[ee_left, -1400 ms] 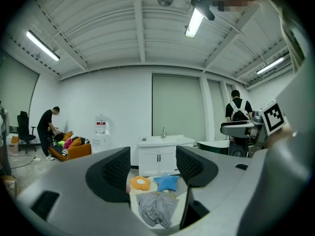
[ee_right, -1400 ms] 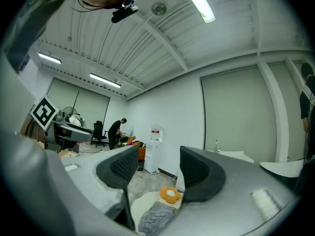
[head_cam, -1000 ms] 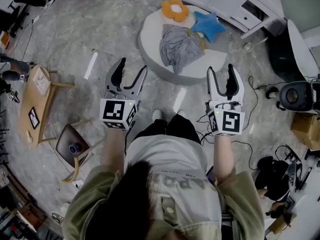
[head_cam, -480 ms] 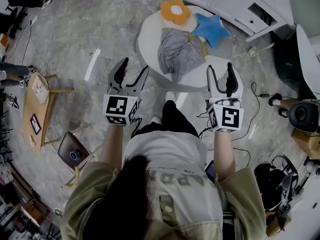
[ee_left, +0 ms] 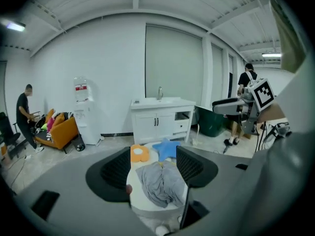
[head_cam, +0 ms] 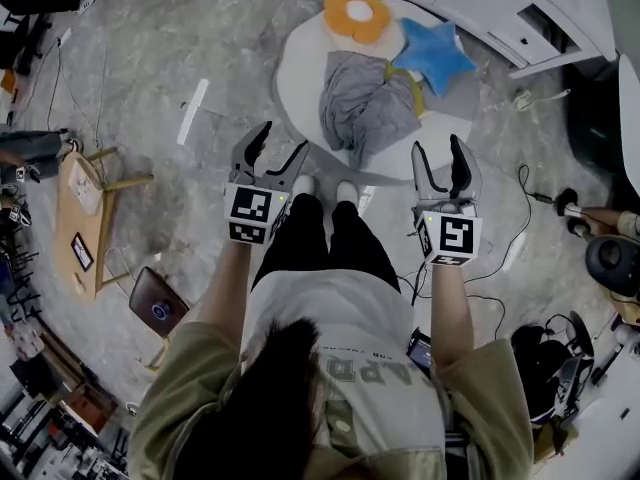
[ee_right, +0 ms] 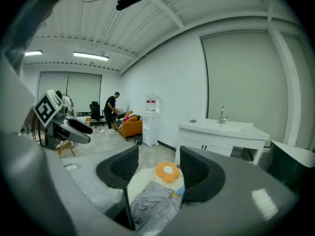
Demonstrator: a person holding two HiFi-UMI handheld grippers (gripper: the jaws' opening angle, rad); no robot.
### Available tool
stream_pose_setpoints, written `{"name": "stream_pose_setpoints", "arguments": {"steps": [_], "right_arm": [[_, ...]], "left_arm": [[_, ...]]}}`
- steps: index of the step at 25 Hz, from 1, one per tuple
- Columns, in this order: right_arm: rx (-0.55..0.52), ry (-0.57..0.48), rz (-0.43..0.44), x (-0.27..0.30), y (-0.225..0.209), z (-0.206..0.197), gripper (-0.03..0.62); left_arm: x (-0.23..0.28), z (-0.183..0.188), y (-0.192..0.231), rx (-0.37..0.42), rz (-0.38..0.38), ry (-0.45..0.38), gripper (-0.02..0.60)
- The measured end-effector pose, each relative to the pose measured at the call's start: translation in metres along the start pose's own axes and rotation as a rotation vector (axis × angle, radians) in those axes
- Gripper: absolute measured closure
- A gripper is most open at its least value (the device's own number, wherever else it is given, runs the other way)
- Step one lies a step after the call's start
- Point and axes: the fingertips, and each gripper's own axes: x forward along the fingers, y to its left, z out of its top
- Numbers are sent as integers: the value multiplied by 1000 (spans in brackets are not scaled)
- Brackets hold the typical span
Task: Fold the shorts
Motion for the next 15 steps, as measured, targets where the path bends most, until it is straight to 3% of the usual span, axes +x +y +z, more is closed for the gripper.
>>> {"name": "stream_pose_setpoints", "arguments": {"steps": [7,15], "right_arm": [[-12,227,20,52,29,-97,342],[11,459,-10,94,72,-244,342]], "left_arm": [[74,-69,5,150,-235,207,298],[149,-168,-5,274,-498,349,298]]}}
